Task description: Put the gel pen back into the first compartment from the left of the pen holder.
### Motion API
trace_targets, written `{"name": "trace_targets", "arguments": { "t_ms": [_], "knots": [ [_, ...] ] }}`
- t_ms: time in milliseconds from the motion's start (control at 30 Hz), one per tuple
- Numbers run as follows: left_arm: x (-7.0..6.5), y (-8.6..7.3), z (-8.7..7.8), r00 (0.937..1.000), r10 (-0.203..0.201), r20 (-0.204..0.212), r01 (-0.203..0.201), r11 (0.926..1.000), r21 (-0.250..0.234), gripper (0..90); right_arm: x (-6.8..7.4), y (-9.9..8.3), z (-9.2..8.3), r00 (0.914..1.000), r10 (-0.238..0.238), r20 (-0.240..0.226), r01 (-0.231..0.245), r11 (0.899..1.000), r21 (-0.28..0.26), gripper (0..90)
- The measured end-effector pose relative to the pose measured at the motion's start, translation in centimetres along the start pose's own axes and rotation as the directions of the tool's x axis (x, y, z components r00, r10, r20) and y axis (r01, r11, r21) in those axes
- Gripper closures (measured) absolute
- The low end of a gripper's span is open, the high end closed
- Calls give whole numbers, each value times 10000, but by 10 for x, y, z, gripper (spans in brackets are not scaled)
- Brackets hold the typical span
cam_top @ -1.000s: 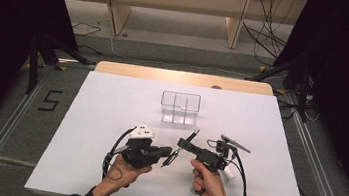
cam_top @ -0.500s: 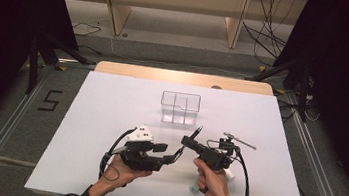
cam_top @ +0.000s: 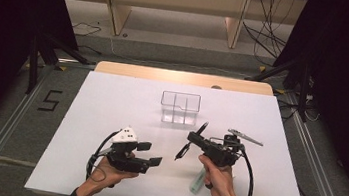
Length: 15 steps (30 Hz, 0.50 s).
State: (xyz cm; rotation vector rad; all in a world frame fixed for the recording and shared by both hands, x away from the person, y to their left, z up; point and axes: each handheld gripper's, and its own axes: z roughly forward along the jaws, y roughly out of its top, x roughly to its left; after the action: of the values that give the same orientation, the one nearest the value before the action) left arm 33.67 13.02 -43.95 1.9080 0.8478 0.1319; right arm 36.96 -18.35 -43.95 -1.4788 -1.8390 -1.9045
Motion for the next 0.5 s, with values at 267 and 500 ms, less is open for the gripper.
{"name": "trace_targets", "arguments": {
  "t_ms": [267, 500],
  "knots": [
    [18, -16, -7, 9987, -260, -431, 258, 9997, -55, 262, 1, 9, 6, 9993, -299, 205, 298, 9995, 52, 800],
    [26, -22, -19, 9962, -517, -707, 488, 9979, -427, 254, 11, 28, 15, 9951, -893, 426, 897, 9959, -83, 800]
  ]
}}
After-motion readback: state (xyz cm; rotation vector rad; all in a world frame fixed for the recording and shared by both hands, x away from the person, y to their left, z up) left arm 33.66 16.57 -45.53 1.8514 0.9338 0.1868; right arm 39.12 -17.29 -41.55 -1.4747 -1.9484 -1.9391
